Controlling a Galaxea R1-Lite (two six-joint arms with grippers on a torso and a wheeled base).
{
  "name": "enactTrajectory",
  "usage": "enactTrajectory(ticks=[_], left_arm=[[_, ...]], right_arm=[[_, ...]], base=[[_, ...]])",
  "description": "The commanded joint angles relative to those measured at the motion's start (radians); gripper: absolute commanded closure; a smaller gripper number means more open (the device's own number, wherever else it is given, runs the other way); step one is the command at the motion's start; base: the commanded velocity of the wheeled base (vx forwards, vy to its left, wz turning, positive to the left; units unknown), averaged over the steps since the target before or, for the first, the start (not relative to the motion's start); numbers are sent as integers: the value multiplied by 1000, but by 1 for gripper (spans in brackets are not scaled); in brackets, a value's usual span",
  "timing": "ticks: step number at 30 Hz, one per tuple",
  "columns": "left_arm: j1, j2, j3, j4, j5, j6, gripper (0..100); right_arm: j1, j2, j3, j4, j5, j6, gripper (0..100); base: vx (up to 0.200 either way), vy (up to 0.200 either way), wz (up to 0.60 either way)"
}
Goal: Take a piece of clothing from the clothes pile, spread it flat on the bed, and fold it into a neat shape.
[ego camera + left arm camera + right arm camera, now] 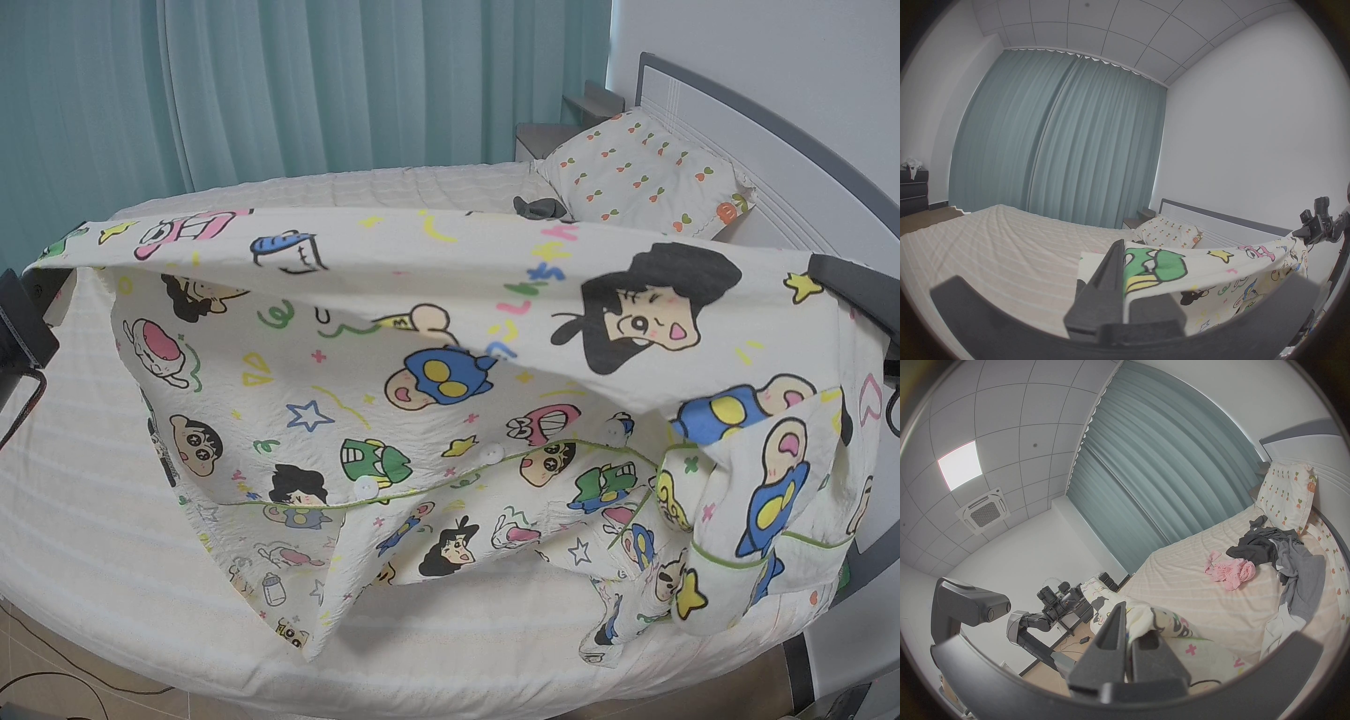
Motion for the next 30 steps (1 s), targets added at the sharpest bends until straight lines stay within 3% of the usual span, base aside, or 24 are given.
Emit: enactTrajectory(ticks=[1,16,30], left_arm=[[5,18,-5,0,1,1,100],[67,41,-13,-3,3,11,100],[71,38,-13,-3,5,11,100]], right_arm=[[1,0,-1,-1,0,0,100],[1,10,-9,-2,3,0,100],[10,56,-29,-4,23,0,100]], base=[[0,200,0],[0,200,0],[0,200,0]])
